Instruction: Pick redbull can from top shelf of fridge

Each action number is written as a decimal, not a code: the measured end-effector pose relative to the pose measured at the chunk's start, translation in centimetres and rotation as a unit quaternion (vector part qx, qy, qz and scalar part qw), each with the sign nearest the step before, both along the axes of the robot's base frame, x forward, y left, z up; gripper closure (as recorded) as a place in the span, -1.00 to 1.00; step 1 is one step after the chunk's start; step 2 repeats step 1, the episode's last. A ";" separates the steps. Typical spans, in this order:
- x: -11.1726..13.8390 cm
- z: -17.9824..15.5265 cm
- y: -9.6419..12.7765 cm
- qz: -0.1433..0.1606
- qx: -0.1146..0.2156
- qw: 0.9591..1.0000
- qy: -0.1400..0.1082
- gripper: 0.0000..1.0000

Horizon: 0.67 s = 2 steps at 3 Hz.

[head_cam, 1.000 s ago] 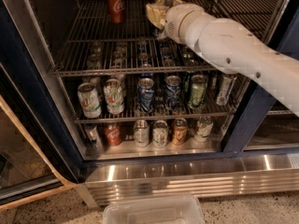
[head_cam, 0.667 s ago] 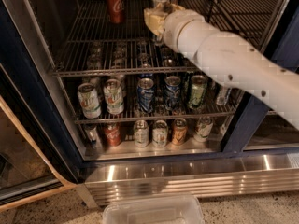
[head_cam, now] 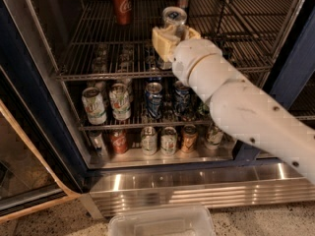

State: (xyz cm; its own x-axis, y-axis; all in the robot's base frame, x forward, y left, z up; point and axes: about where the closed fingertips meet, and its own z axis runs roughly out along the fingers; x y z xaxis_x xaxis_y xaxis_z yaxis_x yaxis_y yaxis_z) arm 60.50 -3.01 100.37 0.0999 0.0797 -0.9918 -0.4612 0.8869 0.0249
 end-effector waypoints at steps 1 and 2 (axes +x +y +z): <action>-1.8 1.7 1.8 0.014 0.011 1.000 -0.010 1.00; -1.8 1.7 1.8 0.014 0.011 1.000 -0.010 1.00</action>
Offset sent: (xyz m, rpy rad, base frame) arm 0.0000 0.0000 0.0000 0.0000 0.0000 0.0000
